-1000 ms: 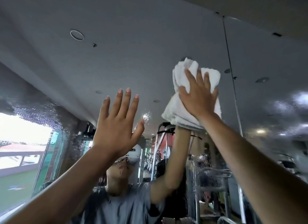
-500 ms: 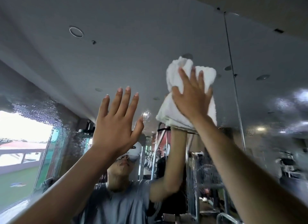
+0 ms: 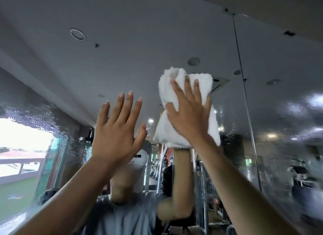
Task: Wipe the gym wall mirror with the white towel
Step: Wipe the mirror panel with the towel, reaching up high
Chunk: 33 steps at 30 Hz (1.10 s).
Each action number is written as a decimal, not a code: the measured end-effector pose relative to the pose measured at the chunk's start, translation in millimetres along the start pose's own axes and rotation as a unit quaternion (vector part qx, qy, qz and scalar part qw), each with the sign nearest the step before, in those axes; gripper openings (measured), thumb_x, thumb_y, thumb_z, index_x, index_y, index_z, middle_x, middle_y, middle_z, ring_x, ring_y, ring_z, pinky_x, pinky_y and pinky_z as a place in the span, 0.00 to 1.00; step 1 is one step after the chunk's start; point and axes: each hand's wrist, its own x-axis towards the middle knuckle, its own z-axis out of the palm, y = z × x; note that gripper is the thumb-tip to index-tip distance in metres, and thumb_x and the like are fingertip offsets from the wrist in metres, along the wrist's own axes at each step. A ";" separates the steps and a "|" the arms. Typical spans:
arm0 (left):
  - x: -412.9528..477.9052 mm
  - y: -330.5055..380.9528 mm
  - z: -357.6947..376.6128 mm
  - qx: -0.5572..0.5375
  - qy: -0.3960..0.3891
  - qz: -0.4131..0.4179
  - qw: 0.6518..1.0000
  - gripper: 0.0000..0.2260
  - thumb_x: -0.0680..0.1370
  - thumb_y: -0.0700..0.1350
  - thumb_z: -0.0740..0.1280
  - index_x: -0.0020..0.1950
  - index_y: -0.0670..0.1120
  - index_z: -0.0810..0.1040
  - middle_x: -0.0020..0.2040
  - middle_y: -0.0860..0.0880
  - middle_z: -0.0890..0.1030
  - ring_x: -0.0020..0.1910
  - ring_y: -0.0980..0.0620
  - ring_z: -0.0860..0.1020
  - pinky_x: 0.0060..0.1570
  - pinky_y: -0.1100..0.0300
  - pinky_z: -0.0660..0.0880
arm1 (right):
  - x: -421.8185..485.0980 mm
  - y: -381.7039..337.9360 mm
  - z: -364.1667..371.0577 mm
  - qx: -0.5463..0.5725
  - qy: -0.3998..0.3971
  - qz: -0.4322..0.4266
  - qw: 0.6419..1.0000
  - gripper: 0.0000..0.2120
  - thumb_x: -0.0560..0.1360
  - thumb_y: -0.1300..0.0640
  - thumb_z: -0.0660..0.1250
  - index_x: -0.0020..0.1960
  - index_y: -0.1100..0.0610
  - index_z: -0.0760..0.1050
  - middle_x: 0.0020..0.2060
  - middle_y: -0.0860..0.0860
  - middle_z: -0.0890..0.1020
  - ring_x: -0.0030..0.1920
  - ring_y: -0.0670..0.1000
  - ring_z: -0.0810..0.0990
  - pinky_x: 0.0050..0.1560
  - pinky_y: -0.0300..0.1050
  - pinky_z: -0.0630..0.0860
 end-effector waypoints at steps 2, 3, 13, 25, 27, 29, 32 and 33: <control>-8.6 0.2 1.2 -0.002 0.003 0.002 1.000 0.30 0.82 0.58 0.45 0.82 0.47 0.58 0.82 0.45 0.55 0.81 0.46 0.53 0.77 0.42 0.48 | -25.1 -11.6 6.6 -0.007 0.000 -0.077 0.997 0.32 0.77 0.37 0.45 0.81 0.40 0.50 0.82 0.47 0.46 0.81 0.52 0.41 0.76 0.68 0.44; -16.2 0.0 1.9 0.000 0.004 0.005 1.000 0.30 0.82 0.58 0.46 0.81 0.47 0.59 0.82 0.45 0.55 0.81 0.46 0.53 0.77 0.41 0.50 | -41.6 -9.9 8.9 -0.007 0.004 -0.121 0.993 0.32 0.77 0.37 0.47 0.80 0.40 0.52 0.82 0.47 0.48 0.81 0.52 0.43 0.76 0.68 0.46; -43.0 -4.2 2.5 0.007 0.009 0.032 0.999 0.30 0.82 0.59 0.49 0.81 0.45 0.60 0.81 0.43 0.57 0.81 0.43 0.54 0.76 0.39 0.53 | -18.6 31.5 -1.6 0.009 0.015 0.056 0.998 0.33 0.76 0.39 0.49 0.80 0.40 0.53 0.81 0.47 0.50 0.81 0.53 0.47 0.75 0.69 0.50; -42.4 -1.3 0.4 0.008 -0.022 0.018 1.000 0.31 0.82 0.60 0.46 0.82 0.47 0.54 0.82 0.44 0.51 0.82 0.45 0.49 0.77 0.39 0.49 | -46.1 60.9 -6.0 -0.003 0.001 -0.006 1.000 0.31 0.77 0.40 0.51 0.80 0.41 0.56 0.81 0.48 0.54 0.81 0.54 0.50 0.73 0.73 0.54; -44.7 -2.8 -0.4 -0.001 -0.016 0.016 1.000 0.31 0.81 0.60 0.48 0.82 0.47 0.56 0.82 0.45 0.52 0.82 0.46 0.49 0.77 0.40 0.50 | -38.2 29.2 -0.7 -0.009 -0.001 0.026 1.000 0.31 0.78 0.40 0.52 0.80 0.40 0.52 0.81 0.47 0.49 0.81 0.54 0.45 0.75 0.70 0.46; -56.7 -3.9 -0.4 -0.007 -0.006 0.012 1.000 0.31 0.81 0.59 0.50 0.82 0.47 0.58 0.82 0.45 0.54 0.81 0.45 0.51 0.77 0.39 0.52 | -59.8 2.8 6.0 -0.015 0.011 -0.058 0.998 0.31 0.78 0.40 0.54 0.80 0.40 0.52 0.81 0.48 0.49 0.81 0.54 0.46 0.75 0.70 0.48; -78.5 -6.7 -0.9 -0.002 -0.005 0.022 1.000 0.30 0.81 0.59 0.51 0.81 0.47 0.59 0.82 0.44 0.56 0.81 0.44 0.52 0.76 0.37 0.53 | -113.1 7.1 9.9 -0.015 -0.006 -0.232 0.973 0.34 0.75 0.39 0.58 0.80 0.41 0.56 0.81 0.49 0.52 0.81 0.55 0.49 0.74 0.70 0.52; -81.3 -8.1 -1.9 -0.001 -0.006 0.026 1.000 0.30 0.81 0.59 0.51 0.81 0.47 0.59 0.82 0.44 0.56 0.81 0.44 0.52 0.76 0.37 0.53 | -120.5 20.2 7.6 -0.015 -0.010 -0.269 0.963 0.34 0.74 0.40 0.59 0.79 0.42 0.57 0.81 0.49 0.54 0.81 0.55 0.50 0.74 0.69 0.53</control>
